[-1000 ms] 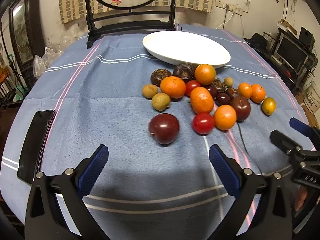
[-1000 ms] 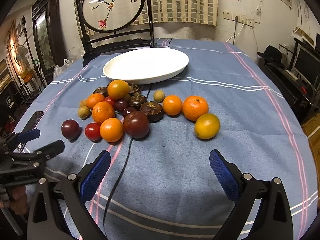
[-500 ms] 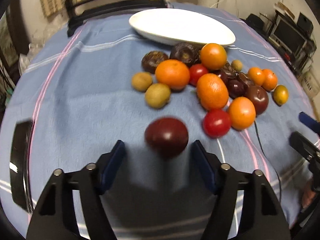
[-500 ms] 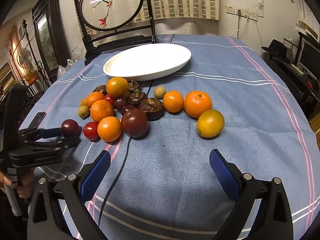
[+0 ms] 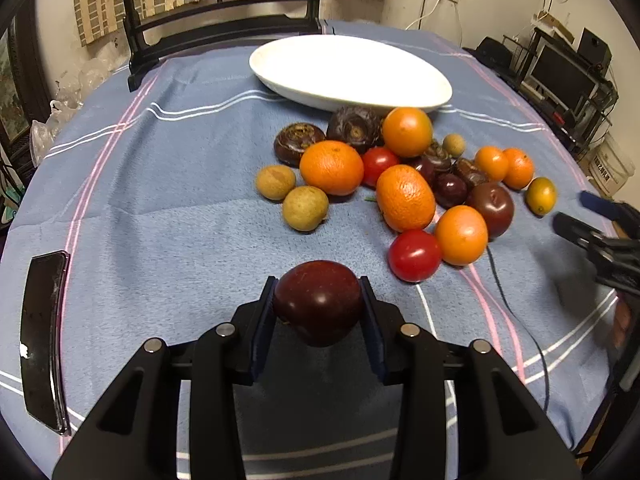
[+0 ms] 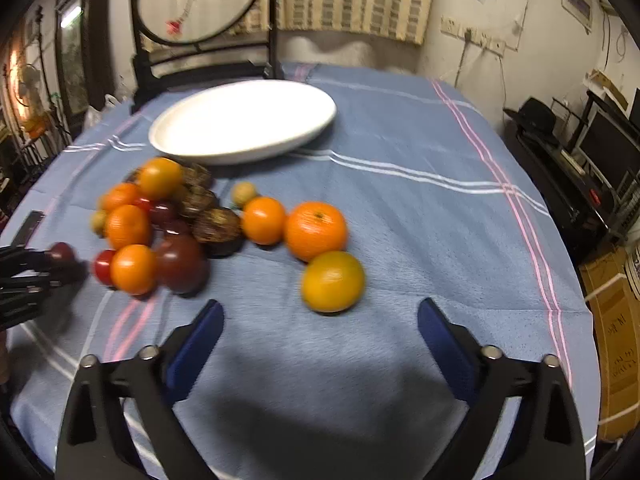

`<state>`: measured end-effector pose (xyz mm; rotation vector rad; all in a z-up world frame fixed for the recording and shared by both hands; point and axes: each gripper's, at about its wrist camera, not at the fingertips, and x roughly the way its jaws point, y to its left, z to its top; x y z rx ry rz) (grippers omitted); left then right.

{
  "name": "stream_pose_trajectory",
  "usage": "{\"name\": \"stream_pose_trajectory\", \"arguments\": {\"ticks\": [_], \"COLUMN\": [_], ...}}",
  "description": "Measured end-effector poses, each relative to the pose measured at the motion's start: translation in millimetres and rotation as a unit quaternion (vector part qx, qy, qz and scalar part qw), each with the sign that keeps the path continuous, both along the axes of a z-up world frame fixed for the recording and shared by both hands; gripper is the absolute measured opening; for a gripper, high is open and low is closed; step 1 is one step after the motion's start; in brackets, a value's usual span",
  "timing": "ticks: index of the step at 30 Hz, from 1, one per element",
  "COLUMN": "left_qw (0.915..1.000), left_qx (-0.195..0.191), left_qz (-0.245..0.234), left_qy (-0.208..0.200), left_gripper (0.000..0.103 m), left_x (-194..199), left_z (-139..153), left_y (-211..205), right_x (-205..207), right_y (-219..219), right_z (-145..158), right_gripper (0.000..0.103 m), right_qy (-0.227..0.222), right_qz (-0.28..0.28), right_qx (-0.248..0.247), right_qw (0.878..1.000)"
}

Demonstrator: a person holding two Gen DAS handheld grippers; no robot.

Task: Organize fruits
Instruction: 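Grasp the red plum with the left tool while the right tool grasps a yellow orange, then carry both fruits to the white plate and release them there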

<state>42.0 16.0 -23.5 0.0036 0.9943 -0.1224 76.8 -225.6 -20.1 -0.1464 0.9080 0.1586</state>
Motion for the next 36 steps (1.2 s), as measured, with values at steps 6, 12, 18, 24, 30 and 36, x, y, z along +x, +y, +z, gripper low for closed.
{"name": "stream_pose_trajectory", "arguments": {"ticks": [6, 12, 18, 24, 30, 36], "left_qw": [0.9999, 0.9997, 0.9982, 0.9969, 0.9977, 0.9974], "left_qx": [-0.001, 0.001, -0.015, -0.026, -0.051, -0.059], "left_qz": [-0.006, -0.016, -0.037, -0.014, 0.045, 0.041], "left_qy": [-0.013, -0.020, -0.046, -0.073, -0.007, 0.008], "left_gripper": [0.038, 0.038, 0.038, 0.038, 0.038, 0.046], "left_x": [-3.1, 5.1, 36.1, 113.0, 184.7, 199.7], "left_z": [10.7, 21.3, 58.2, 80.2, 39.0, 13.0], "left_y": [-0.1, 1.7, -6.0, -24.4, -18.4, -27.3], "right_x": [35.2, 17.5, 18.8, 94.6, 140.9, 149.6], "right_y": [-1.3, -11.4, 11.1, 56.0, 71.1, 76.6], "right_z": [-20.7, -5.1, 55.7, 58.8, 25.4, 8.6], "right_gripper": [0.040, 0.040, 0.040, 0.040, 0.040, 0.054], "right_qy": [0.046, 0.025, -0.050, -0.039, -0.011, -0.003], "right_qz": [-0.003, -0.005, 0.054, 0.062, 0.040, 0.047], "right_qx": [0.000, 0.052, 0.116, 0.126, 0.134, 0.142], "right_qw": [0.999, 0.998, 0.991, 0.989, 0.990, 0.989]}}
